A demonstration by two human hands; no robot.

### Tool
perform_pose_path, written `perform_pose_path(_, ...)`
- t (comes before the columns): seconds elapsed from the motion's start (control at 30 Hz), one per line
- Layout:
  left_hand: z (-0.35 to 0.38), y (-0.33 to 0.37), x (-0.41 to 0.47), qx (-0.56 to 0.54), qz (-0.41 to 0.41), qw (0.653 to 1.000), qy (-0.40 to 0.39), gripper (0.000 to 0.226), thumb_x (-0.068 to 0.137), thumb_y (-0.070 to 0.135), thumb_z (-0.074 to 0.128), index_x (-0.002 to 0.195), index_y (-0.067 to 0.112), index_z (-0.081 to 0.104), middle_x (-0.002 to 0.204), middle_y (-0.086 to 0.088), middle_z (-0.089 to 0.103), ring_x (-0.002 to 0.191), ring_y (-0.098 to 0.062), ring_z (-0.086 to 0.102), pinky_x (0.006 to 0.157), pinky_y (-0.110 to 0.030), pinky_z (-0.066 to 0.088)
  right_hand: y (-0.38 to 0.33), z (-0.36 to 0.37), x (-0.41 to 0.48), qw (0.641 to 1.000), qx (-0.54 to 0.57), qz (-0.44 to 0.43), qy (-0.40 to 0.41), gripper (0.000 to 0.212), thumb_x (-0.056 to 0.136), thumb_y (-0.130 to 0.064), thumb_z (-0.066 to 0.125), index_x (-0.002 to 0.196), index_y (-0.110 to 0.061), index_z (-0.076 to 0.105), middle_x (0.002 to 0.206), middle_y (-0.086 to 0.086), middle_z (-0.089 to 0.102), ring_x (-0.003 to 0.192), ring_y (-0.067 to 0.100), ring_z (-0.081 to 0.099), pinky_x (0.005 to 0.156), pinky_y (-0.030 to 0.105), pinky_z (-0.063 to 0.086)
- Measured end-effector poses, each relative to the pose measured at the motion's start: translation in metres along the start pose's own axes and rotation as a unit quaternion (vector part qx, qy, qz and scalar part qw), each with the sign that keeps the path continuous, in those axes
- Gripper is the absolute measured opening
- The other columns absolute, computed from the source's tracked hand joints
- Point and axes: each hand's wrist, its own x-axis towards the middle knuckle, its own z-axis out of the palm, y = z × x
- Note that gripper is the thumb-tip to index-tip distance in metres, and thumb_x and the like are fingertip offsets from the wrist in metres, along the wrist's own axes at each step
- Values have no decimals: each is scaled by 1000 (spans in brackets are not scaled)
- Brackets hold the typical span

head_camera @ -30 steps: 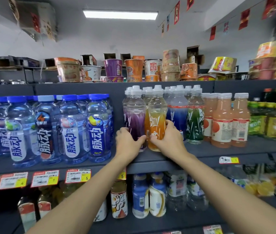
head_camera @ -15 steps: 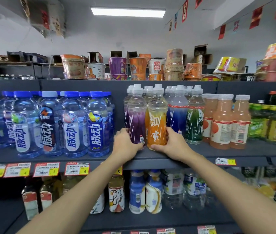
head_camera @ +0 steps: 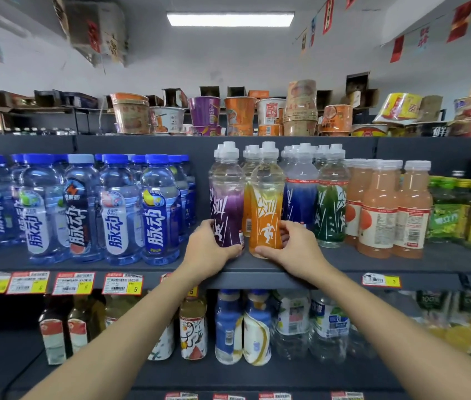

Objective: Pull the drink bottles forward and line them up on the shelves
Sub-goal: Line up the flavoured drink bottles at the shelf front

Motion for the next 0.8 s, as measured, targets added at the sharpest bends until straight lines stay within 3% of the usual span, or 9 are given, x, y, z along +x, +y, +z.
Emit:
perform_pose_path(0.1, 2, 3, -3, 35, -5, 999, 23, 88, 67, 47, 88, 136, 11, 47, 127, -9, 53, 120, -24, 50, 102, -37, 43, 4, -3, -1, 999, 31, 4, -32, 89, 66, -52, 89, 140, -19, 53, 112, -14, 64, 94, -5, 61, 79, 11, 46)
perform_pose_path(0.2, -1, 1, -4, 39, 11, 999, 17, 88, 68, 48, 87, 137, 12, 47, 128, -7, 53, 121, -24, 50, 103, -36, 43, 3, -5, -2, 998, 34, 4, -44, 83, 72, -45, 88, 142, -20, 52, 111, -16, 64, 92, -8, 61, 76, 6, 45)
perform_pose_path(0.27, -5, -1, -3, 34, 28, 999, 0, 78, 69, 45, 87, 131, 17, 50, 116, 3, 57, 114, -18, 55, 91, -26, 46, 2, -5, -2, 998, 36, 0, -48, 79, 75, -42, 87, 142, -20, 52, 110, -17, 63, 90, -10, 60, 72, 2, 44)
perform_pose_path(0.37, -10, -3, -2, 21, 43, 999, -11, 68, 68, 37, 88, 124, 24, 53, 95, 21, 56, 91, -3, 57, 67, -6, 37, 1, -5, -3, 998, 36, 0, -45, 77, 75, -43, 87, 141, -20, 53, 110, -18, 63, 91, -8, 61, 72, 3, 44)
perform_pose_path(0.43, -10, -6, -1, -3, 39, 999, -10, 79, 65, 35, 91, 131, 17, 51, 105, 15, 62, 92, 0, 58, 75, -6, 41, -1, -4, -5, 999, 38, 7, -23, 79, 70, -48, 89, 135, -22, 54, 107, -20, 62, 91, -6, 61, 71, 6, 46)
perform_pose_path(0.5, -7, -8, -1, -7, 34, 999, 10, 86, 62, 37, 93, 132, 15, 49, 117, 5, 64, 101, -7, 61, 88, -21, 49, -2, -1, -8, 999, 34, 11, 7, 80, 62, -55, 91, 127, -24, 55, 104, -19, 62, 90, -5, 61, 72, 9, 47)
perform_pose_path(0.6, -3, -11, -5, 8, 34, 998, 58, 85, 59, 41, 94, 127, 16, 50, 119, 0, 62, 106, -14, 61, 94, -33, 51, -4, 2, -9, 999, 18, 11, 38, 81, 56, -61, 90, 119, -26, 55, 104, -18, 62, 90, -4, 60, 78, 17, 51)
perform_pose_path(0.8, -3, -15, -10, 5, 63, 996, 58, 87, 62, 37, 93, 133, 14, 48, 125, -1, 61, 114, -16, 58, 97, -29, 45, -3, 2, -7, 999, -18, 12, 38, 88, 52, -73, 82, 119, -25, 52, 111, -11, 60, 98, 4, 60, 88, 30, 54)
